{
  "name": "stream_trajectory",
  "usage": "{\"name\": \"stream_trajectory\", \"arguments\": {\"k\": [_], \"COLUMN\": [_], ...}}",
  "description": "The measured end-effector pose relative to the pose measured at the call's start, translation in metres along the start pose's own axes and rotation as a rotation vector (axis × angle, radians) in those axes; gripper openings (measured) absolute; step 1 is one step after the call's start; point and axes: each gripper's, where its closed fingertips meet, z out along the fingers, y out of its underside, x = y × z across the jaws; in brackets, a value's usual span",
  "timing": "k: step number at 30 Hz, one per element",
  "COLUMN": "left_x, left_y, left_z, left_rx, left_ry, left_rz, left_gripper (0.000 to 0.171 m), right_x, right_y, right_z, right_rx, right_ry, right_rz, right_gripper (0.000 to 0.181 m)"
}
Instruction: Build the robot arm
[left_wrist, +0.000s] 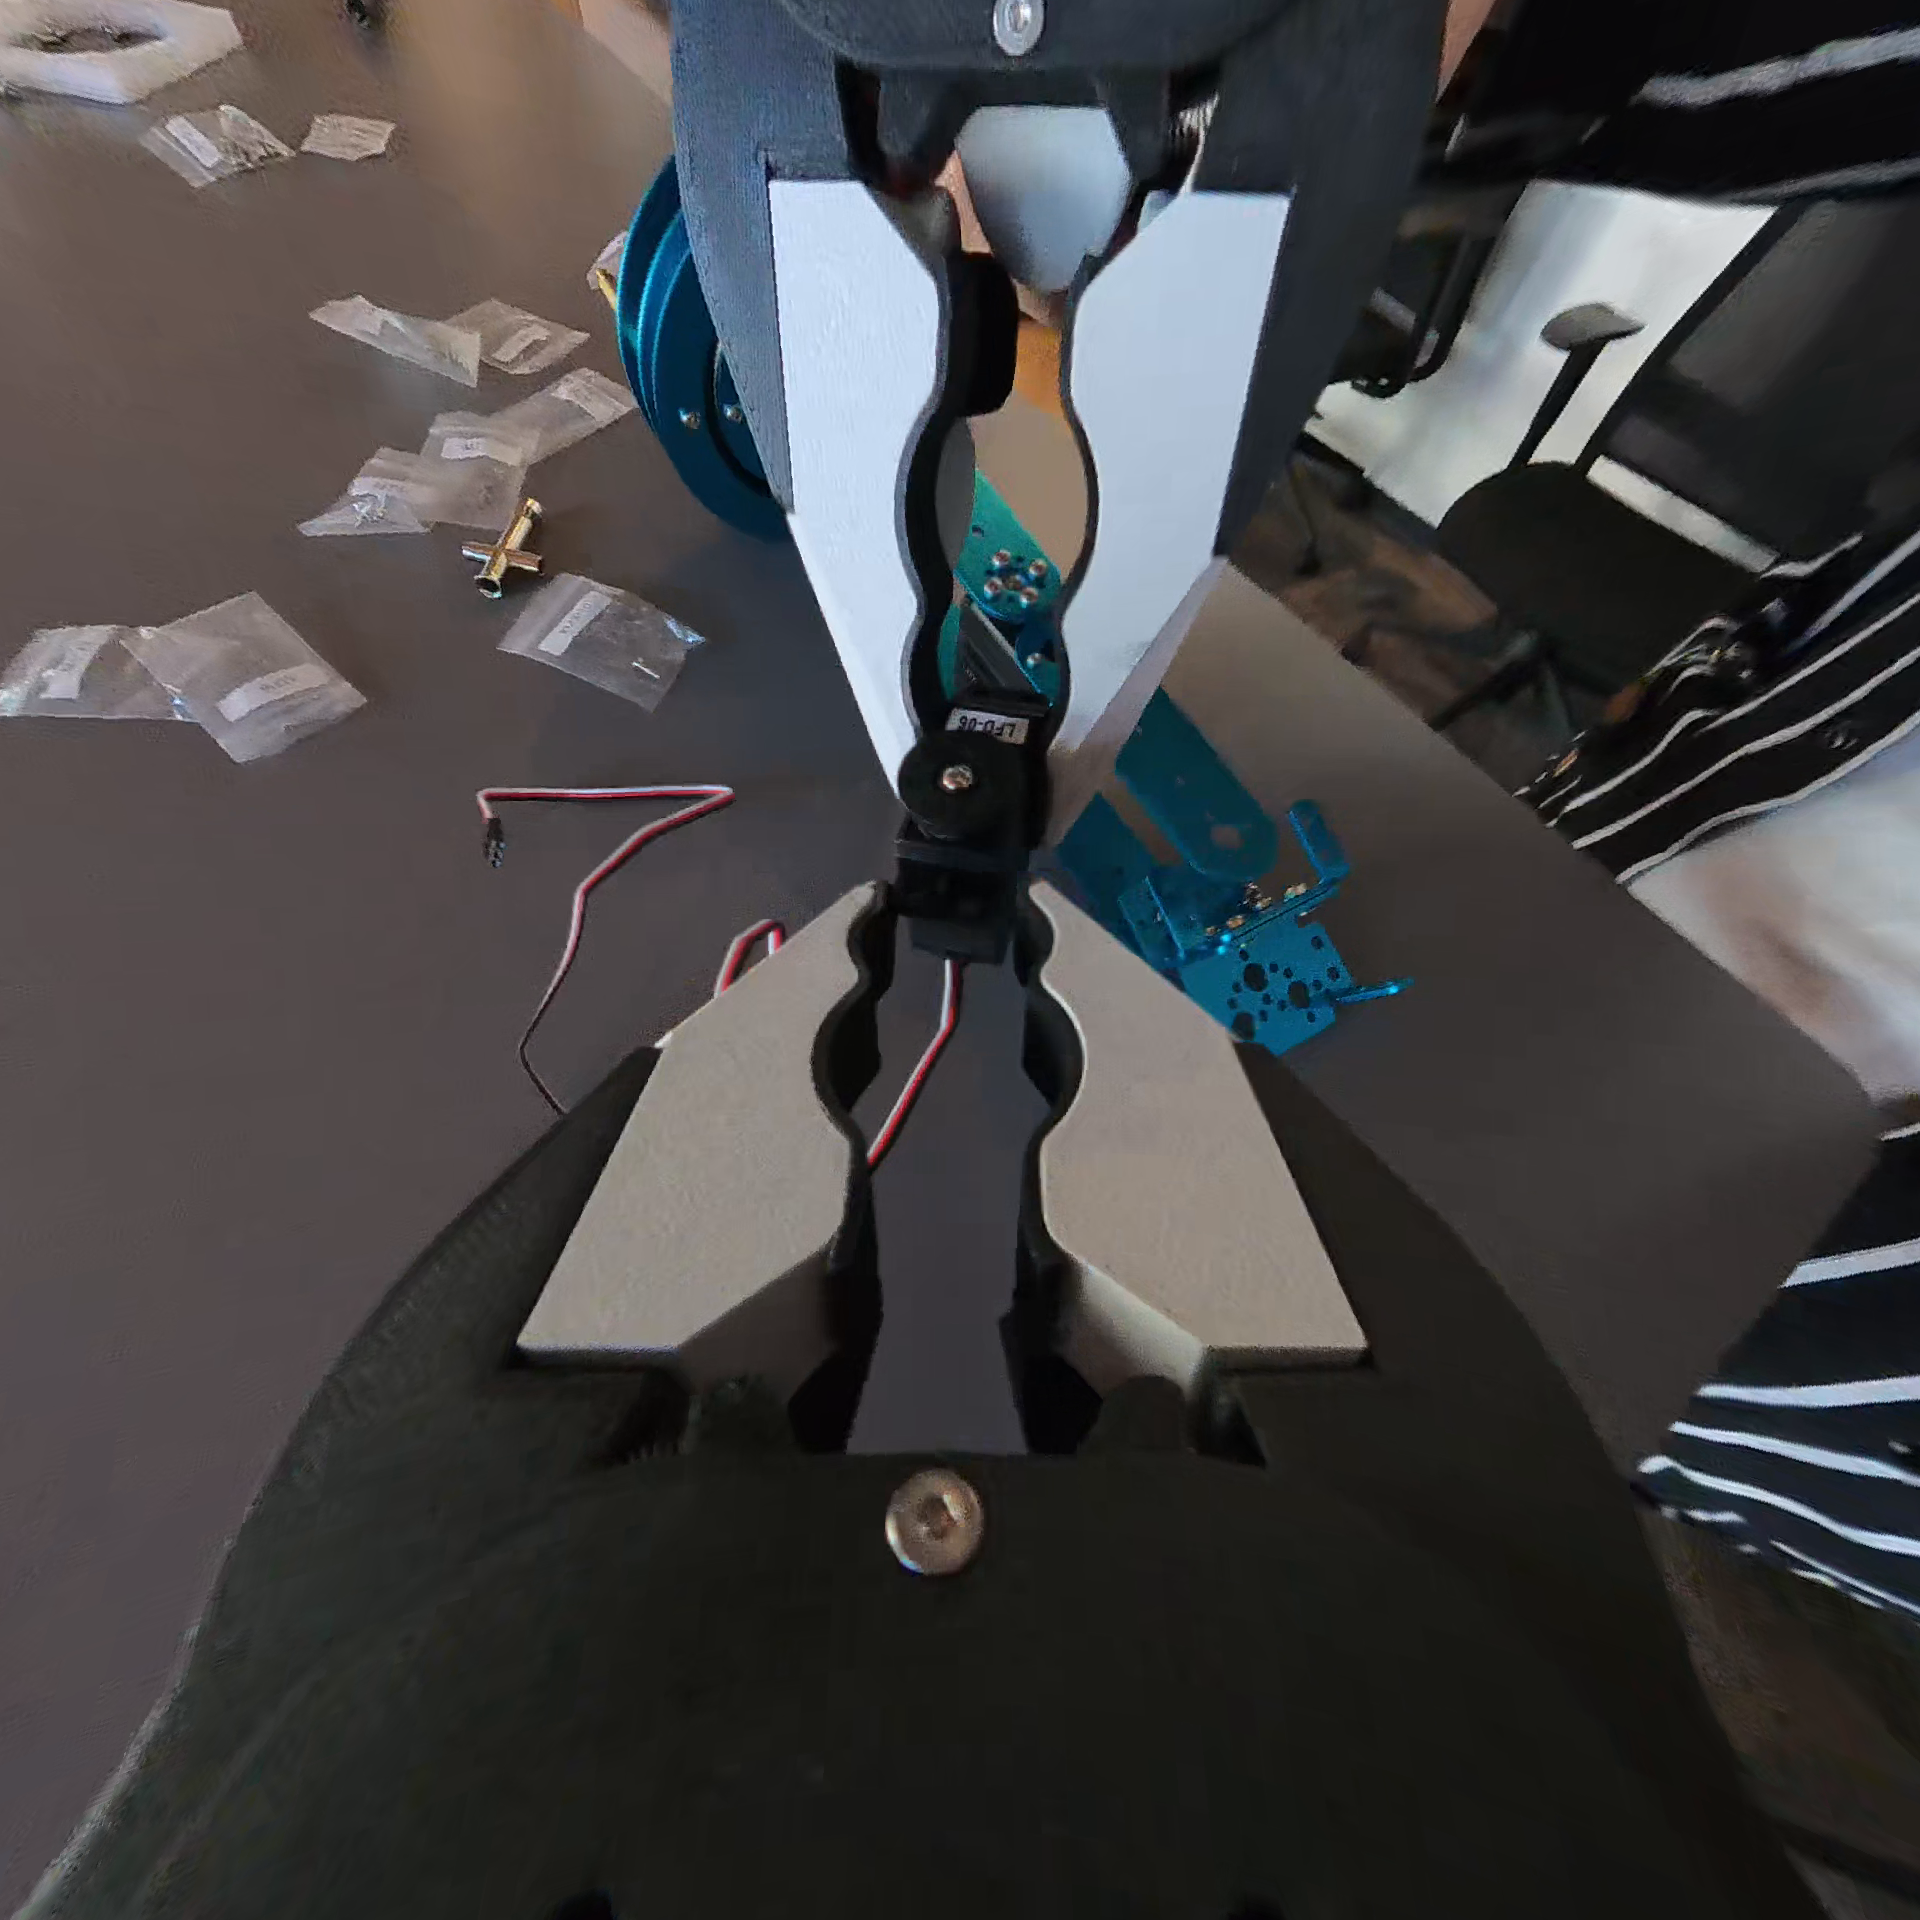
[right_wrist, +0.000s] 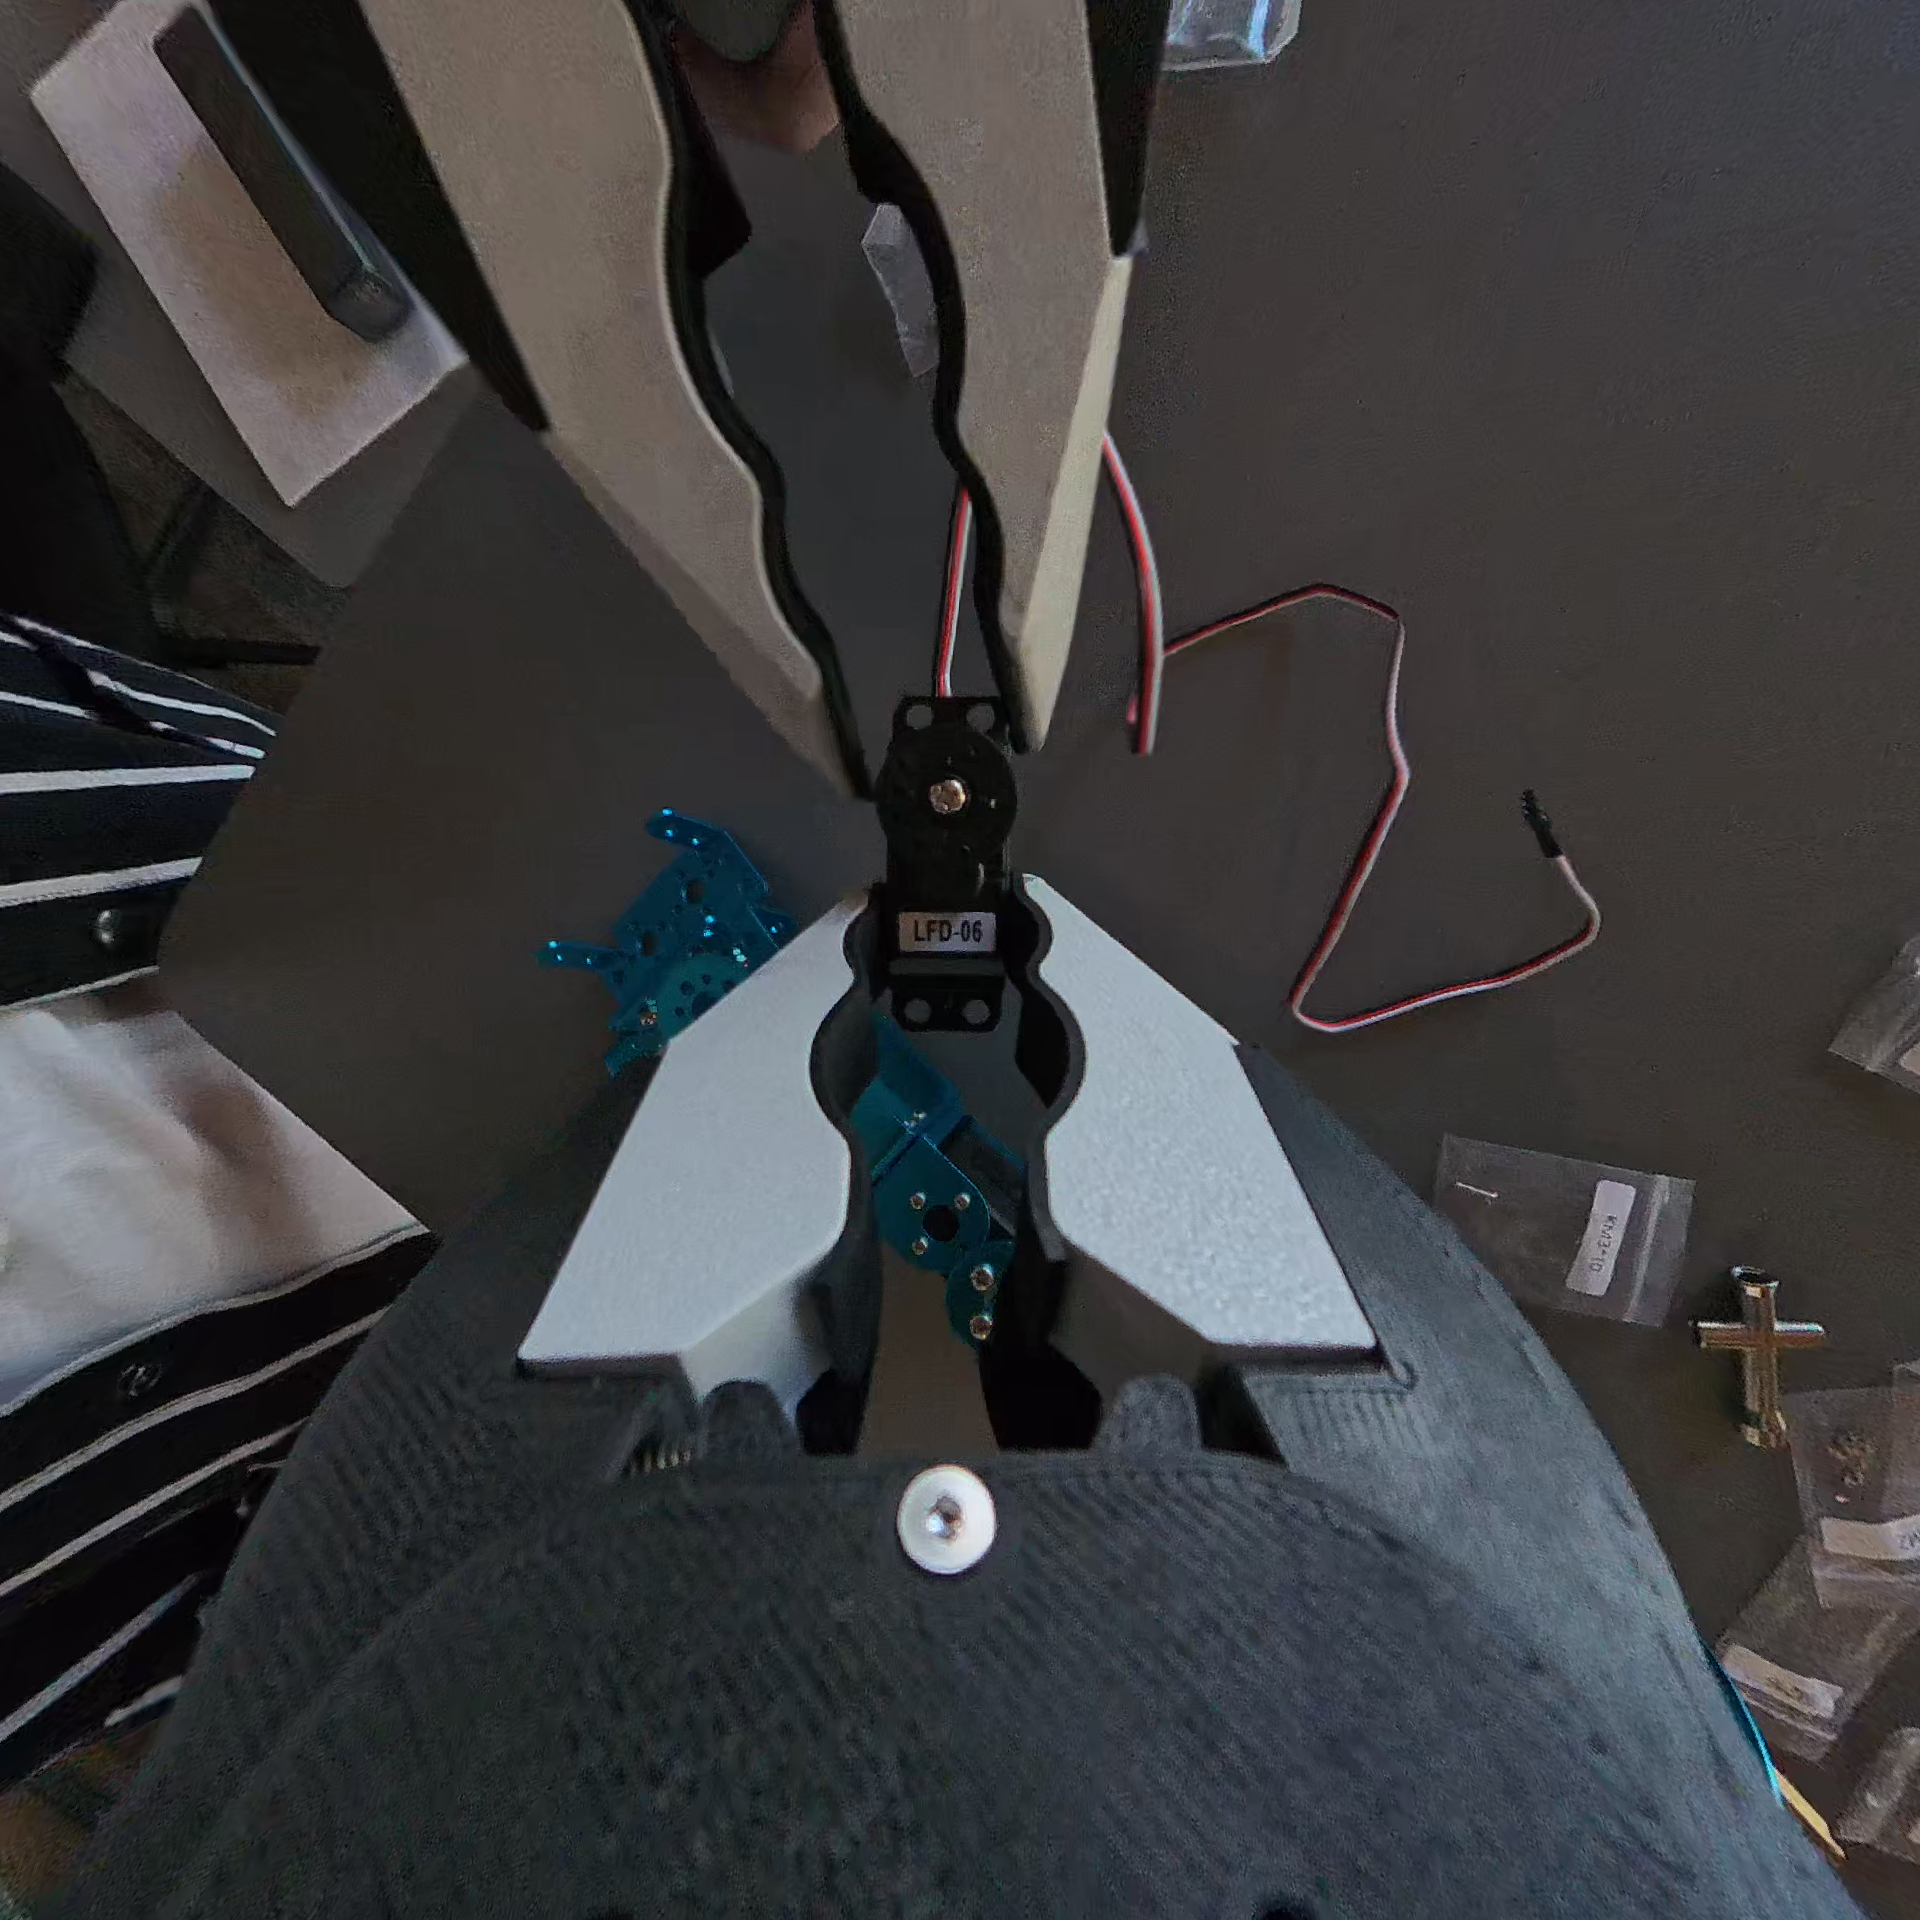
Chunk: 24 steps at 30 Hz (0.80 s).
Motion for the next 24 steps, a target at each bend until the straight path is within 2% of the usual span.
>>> {"name": "stream_trajectory", "arguments": {"k": [3,8,11,14,17,21,24], "left_x": [0.004,0.007,0.008,0.011,0.002,-0.023,-0.014], "left_y": [-0.001,-0.002,0.000,-0.008,-0.025,-0.030,-0.015], "left_z": [0.004,0.004,-0.001,-0.015,-0.045,-0.078,-0.065], "left_rx": [0.008,0.030,0.036,0.118,0.279,0.490,0.478], "left_ry": [0.020,0.026,0.031,0.041,0.034,-0.002,0.045], "left_rz": [-0.002,-0.007,-0.044,-0.091,-0.244,-0.621,-0.822], "left_gripper": [0.025,0.021,0.042,0.054,0.056,0.052,0.055], "right_x": [-0.003,-0.006,-0.010,-0.013,-0.018,-0.029,-0.043], "right_y": [0.000,-0.004,-0.007,-0.012,-0.015,-0.012,-0.011], "right_z": [0.001,-0.002,-0.008,-0.019,-0.033,-0.047,-0.052], "right_rx": [0.008,0.017,0.038,0.071,0.112,0.172,0.244], "right_ry": [0.008,0.016,0.025,0.036,0.060,0.146,0.205], "right_rz": [-0.026,-0.034,-0.043,-0.049,-0.038,-0.042,-0.031], "right_gripper": [0.021,0.021,0.021,0.021,0.020,0.020,0.020]}}
